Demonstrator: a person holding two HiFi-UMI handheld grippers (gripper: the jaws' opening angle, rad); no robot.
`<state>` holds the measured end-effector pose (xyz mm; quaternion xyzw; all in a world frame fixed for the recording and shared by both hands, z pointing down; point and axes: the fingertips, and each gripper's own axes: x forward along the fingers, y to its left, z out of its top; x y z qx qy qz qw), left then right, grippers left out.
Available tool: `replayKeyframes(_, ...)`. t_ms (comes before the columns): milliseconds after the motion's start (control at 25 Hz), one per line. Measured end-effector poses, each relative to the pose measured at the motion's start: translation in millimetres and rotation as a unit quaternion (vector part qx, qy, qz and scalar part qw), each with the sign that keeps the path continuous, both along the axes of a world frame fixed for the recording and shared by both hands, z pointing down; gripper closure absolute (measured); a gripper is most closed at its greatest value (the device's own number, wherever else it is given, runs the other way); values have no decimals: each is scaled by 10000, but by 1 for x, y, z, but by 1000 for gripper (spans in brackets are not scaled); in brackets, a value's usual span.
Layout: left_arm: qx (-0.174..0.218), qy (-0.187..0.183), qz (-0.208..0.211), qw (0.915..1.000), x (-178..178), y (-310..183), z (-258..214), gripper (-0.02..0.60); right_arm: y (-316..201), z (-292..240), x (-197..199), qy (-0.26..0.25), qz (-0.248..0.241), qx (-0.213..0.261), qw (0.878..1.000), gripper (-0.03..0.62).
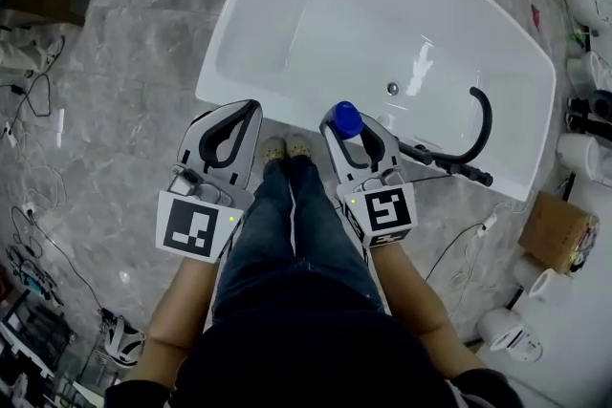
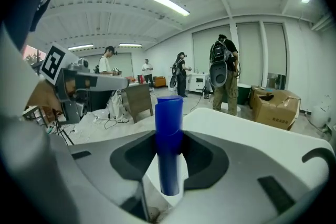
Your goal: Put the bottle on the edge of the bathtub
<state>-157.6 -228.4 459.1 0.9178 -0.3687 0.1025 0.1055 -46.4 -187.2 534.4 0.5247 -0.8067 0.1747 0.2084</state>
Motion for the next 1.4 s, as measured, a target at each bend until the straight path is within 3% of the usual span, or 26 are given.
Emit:
replayKeyframes(440,-474,-317,-79,9983,-14,10,76,560,-5,111,-31,249,-637,-671,9954,431)
replayKeyframes(760,-671,-410,-220,9967,-21,19,98,560,-4,165,-40,567,-1039,-1080,9871,431)
replayKeyframes(1400,-816,-474,-170,9954,-20,25,111,560,-9,195,-56,765,-1474,-985,9812,431)
